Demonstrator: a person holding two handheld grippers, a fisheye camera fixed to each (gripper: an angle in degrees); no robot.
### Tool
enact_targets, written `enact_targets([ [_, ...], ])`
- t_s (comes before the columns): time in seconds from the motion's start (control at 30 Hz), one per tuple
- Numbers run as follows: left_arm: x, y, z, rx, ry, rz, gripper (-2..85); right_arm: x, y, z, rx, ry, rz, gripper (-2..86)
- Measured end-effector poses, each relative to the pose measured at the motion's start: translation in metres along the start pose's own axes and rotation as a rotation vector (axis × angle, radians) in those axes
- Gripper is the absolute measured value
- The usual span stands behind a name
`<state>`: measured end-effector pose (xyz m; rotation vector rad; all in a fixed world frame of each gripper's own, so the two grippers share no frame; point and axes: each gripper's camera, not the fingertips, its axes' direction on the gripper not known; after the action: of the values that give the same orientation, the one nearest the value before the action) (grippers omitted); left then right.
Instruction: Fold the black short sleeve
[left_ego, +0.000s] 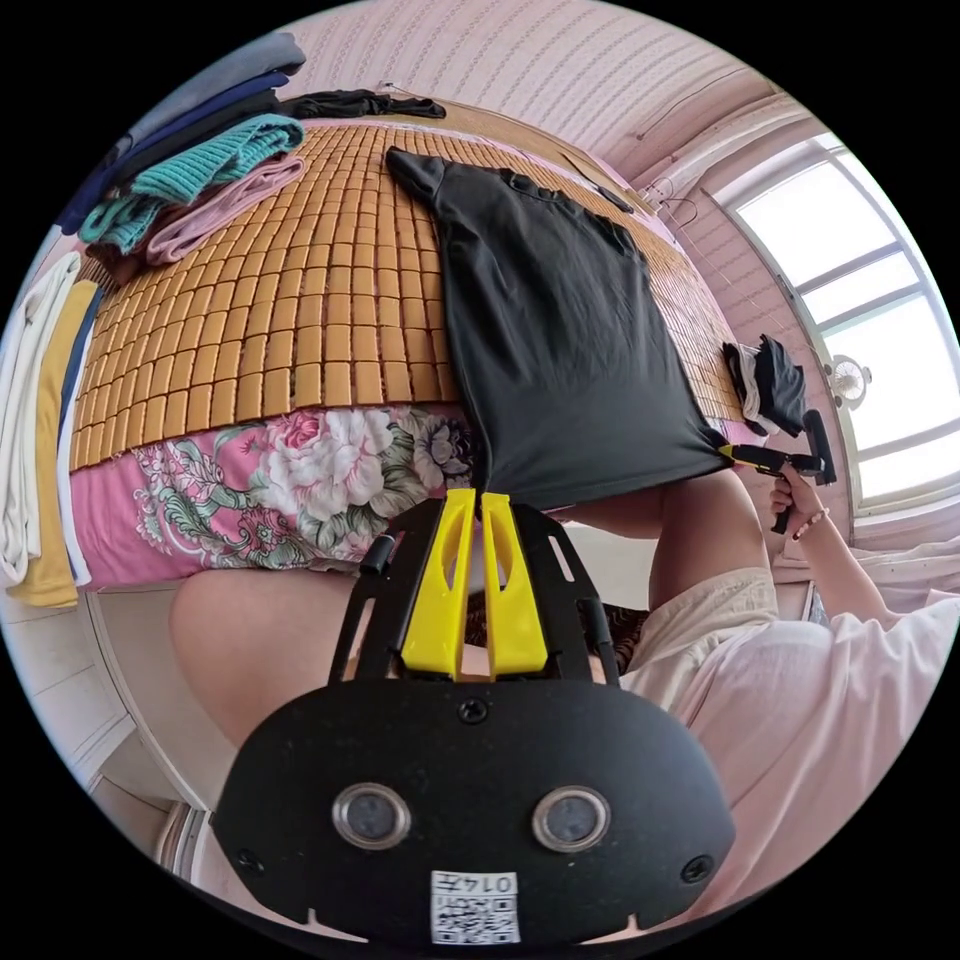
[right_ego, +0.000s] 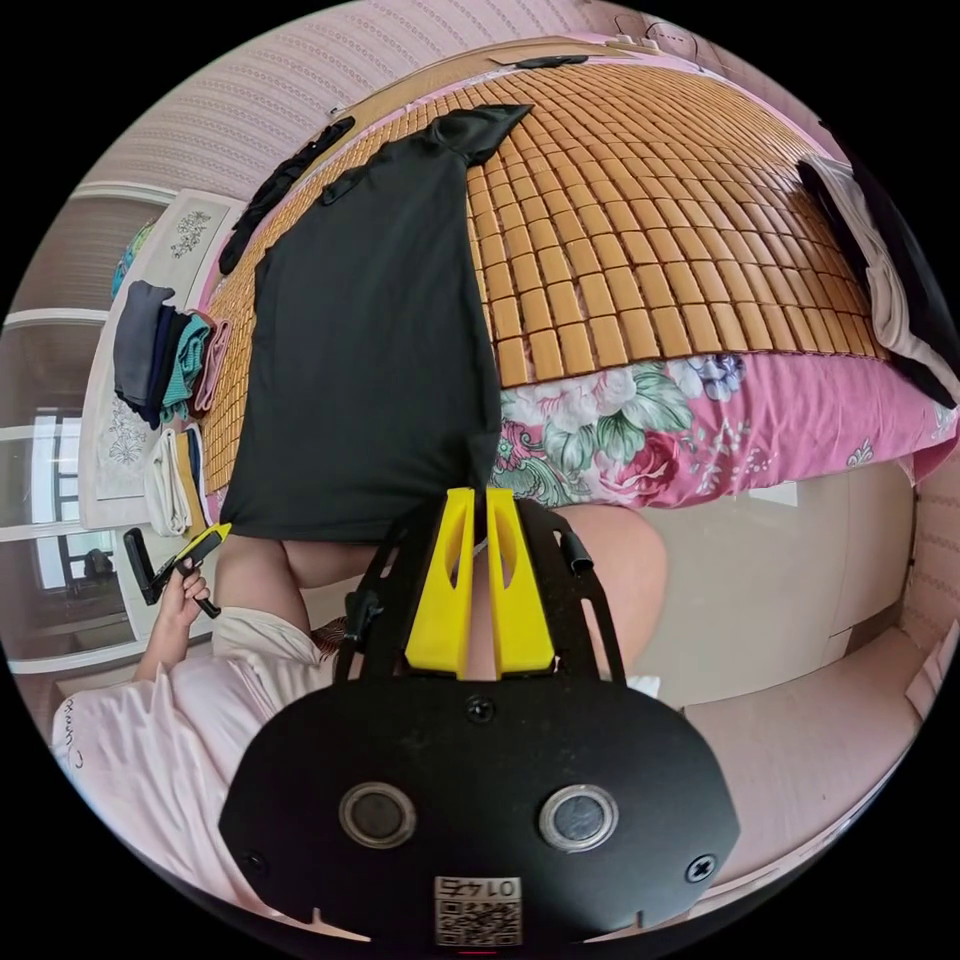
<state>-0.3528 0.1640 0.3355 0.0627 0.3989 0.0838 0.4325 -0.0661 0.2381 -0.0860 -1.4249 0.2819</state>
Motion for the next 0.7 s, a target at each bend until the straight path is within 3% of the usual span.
enact_targets([
  [0.5, -0.008, -0.018, 0.007, 0.02, -0.031, -0.085, 3.9, 0.042, 0.019, -0.001, 0.06, 0.065, 0.004, 3.4],
  [0.7, 0.017, -0.047, 0.011, 0.003, -0.069, -0.021, 4.0, 0.071, 0.017, -0.002, 0.075, -0.037, 0.013, 5.9],
])
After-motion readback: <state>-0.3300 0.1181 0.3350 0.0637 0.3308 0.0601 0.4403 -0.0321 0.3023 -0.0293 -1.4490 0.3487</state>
